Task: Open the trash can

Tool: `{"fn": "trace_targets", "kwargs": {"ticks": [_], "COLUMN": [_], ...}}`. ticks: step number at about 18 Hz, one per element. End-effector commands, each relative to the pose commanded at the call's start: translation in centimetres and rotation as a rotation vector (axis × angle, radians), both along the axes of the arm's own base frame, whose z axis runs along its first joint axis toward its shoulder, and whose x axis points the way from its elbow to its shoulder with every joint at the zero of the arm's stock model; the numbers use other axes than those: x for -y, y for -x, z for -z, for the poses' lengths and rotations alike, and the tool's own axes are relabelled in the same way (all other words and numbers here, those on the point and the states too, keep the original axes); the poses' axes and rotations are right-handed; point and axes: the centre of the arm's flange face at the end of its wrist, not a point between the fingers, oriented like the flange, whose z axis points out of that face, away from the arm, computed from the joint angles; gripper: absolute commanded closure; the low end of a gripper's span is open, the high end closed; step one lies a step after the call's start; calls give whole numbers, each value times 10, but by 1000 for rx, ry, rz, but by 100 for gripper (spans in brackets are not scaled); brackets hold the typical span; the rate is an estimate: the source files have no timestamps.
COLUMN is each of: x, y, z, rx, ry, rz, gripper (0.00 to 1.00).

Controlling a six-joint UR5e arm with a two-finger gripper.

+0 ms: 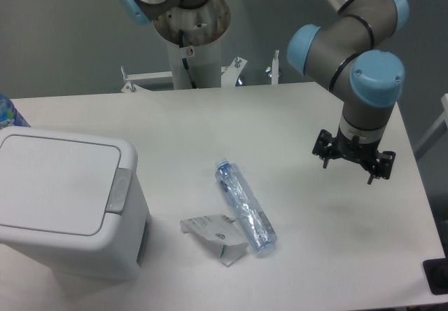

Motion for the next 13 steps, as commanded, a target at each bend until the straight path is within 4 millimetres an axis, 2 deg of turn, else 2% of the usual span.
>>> {"fn": "trace_targets", "kwargs": {"ticks": [8,13], "x": [2,0], "y": [3,7], "z": [-3,-12], "rx": [3,-7], "ry": [-3,-26], "rz": [-9,-43], "gripper": [0,0]}}
